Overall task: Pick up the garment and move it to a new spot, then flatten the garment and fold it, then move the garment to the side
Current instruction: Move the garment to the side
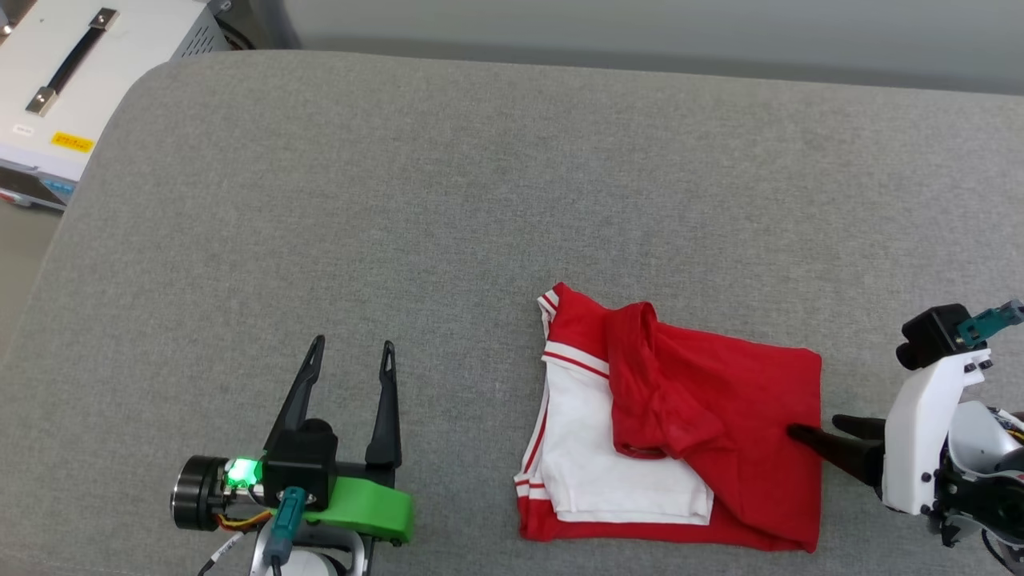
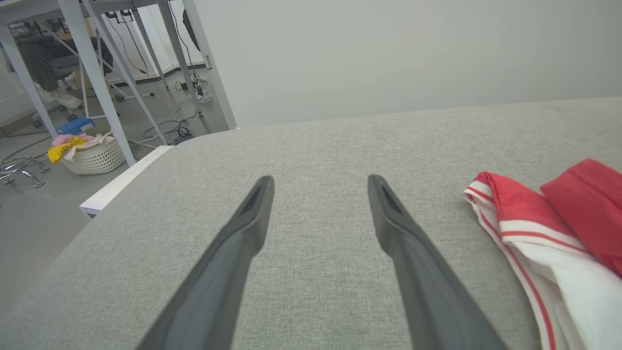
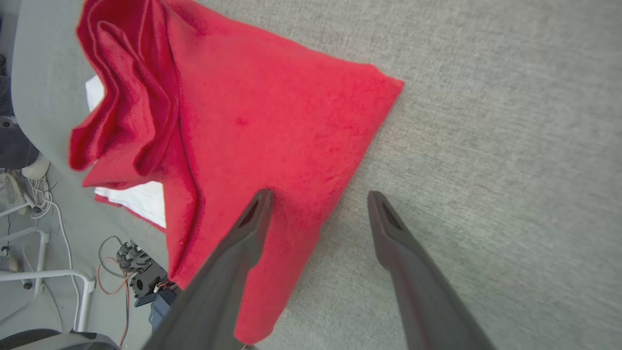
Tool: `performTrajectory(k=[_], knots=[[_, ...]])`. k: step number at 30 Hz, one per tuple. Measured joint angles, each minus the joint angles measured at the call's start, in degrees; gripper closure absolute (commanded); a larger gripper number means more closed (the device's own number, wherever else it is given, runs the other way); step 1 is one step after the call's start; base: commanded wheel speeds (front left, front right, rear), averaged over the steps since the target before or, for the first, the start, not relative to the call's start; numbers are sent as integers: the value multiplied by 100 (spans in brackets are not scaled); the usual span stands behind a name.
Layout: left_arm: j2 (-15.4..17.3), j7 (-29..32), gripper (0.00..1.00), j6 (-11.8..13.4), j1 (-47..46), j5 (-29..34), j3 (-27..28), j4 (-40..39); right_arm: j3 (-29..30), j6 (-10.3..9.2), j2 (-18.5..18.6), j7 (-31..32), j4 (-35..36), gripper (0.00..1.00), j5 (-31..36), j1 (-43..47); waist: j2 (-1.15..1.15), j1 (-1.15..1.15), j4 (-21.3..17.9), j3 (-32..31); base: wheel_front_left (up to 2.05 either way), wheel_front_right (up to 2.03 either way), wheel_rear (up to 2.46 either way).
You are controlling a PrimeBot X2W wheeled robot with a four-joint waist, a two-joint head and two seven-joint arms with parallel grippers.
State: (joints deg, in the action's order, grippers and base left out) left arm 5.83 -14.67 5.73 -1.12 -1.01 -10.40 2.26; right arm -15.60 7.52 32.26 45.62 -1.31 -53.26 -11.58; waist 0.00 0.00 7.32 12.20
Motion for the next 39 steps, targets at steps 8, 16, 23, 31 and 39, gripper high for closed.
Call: performTrajectory(k=[8,16,23,31,39], knots=[[-30,1,0,-43,-233,1,-71,-2,-458,1,-240,-293,-478,0,-175,-129,0,0,131,390,0,0,0],[-62,0,0,-43,-315,1,-107,22,-898,10,-73,-822,-595,100,-202,-233,0,0,238,570,0,0,0],[-70,0,0,-37,-306,1,-102,88,-1149,9,109,-1547,-582,100,-144,-342,0,0,151,421,0,0,0],[-67,0,0,7,-169,-7,-56,91,-1267,7,573,-1938,-123,100,81,-622,0,0,-167,200,0,0,0],[-60,1,0,1,-101,-14,-5,73,-1241,2,1178,-1933,343,100,525,-993,0,0,-773,102,0,0,0]])
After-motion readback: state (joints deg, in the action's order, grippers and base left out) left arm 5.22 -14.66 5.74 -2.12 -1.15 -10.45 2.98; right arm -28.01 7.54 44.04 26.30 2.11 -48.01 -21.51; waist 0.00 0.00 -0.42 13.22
